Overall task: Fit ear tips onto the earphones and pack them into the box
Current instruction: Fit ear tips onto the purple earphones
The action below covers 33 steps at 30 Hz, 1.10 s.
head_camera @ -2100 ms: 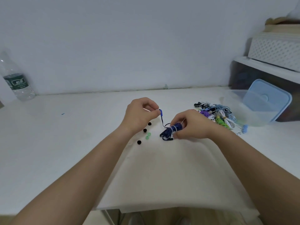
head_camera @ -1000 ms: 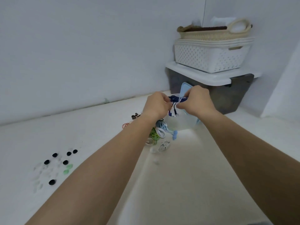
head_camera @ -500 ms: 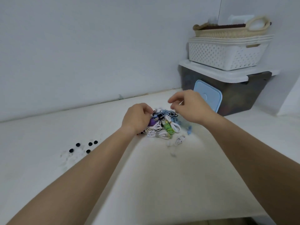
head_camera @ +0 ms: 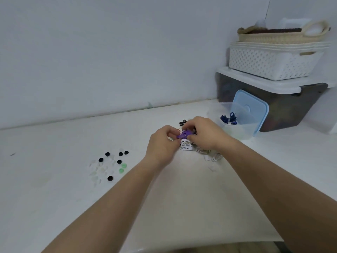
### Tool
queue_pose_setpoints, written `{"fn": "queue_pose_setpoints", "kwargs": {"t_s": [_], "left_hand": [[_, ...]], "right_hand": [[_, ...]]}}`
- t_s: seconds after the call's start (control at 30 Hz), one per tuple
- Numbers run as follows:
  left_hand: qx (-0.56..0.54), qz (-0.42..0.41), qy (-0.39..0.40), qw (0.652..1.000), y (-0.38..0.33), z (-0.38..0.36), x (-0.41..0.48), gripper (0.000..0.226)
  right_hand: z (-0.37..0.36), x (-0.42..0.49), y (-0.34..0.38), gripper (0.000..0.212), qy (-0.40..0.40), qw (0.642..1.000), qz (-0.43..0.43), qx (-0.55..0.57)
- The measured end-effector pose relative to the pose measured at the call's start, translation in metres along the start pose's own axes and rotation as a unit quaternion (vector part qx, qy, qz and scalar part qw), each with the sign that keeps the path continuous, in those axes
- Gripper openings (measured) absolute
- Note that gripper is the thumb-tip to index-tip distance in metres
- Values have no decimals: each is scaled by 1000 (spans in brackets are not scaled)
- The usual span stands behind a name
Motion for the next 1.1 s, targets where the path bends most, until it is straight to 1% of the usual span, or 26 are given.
{"fn": "queue_pose_setpoints", "kwargs": {"t_s": [0.07,0.17,0.23,0.33,0.4,0.43,0.47,0.5,0.53,0.6,0.67,0.7,0.73,0.83,0.9,0.97,1.03,1.1], "left_hand": [[-24,8,-11,1000,0,-1,-2,20],[-44,12,-30,999,1,1,-2,22],[-55,4,-38,998,0,4,-1,27],[-60,-1,-42,997,-5,10,3,32],[-93,14,-46,995,-10,13,3,36],[-130,29,-45,990,-13,14,3,36],[-183,52,-43,981,-16,17,4,34],[-251,83,-35,964,-20,19,2,31],[-329,117,-21,937,-25,21,0,27],[-466,162,17,870,-32,28,-6,22],[-536,171,62,824,-34,35,-12,24],[-550,171,78,814,-34,39,-15,27],[-551,171,86,812,-33,44,-20,30],[-517,180,88,832,-27,58,-33,33],[-496,189,85,843,-18,70,-42,27],[-483,201,89,847,-10,81,-48,19],[-468,208,89,854,-2,90,-54,19],[-446,205,81,868,6,98,-58,18]], "right_hand": [[4,1,-1,25,-18,1000,13,-5],[13,2,-2,21,-81,996,17,38],[19,3,-1,21,-113,988,5,104],[28,4,3,24,-130,968,-19,213],[35,3,8,24,-126,954,-22,272],[37,3,12,22,-124,947,-19,296],[39,2,16,20,-117,941,-16,316],[40,2,20,20,-104,936,-16,336],[40,1,23,21,-86,930,-16,357],[37,1,32,24,-42,918,-9,393],[32,0,39,24,-2,907,0,421],[30,-1,43,25,13,901,3,434],[27,-3,47,25,28,895,6,444],[18,-7,55,22,58,890,14,453],[11,-10,62,19,69,886,18,459],[5,-11,65,17,76,879,11,470],[-2,-13,68,18,100,873,2,478],[-9,-15,72,18,129,877,-2,462]]}}
Point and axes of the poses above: each hand's wrist, its own x-axis towards the middle knuckle, its own z-axis out of the back of the hand, y = z × x, the point moved 2 cm from there along x, towards the middle knuckle, and after that the axes turned 3 degrees about y, right-handed, at the moved point
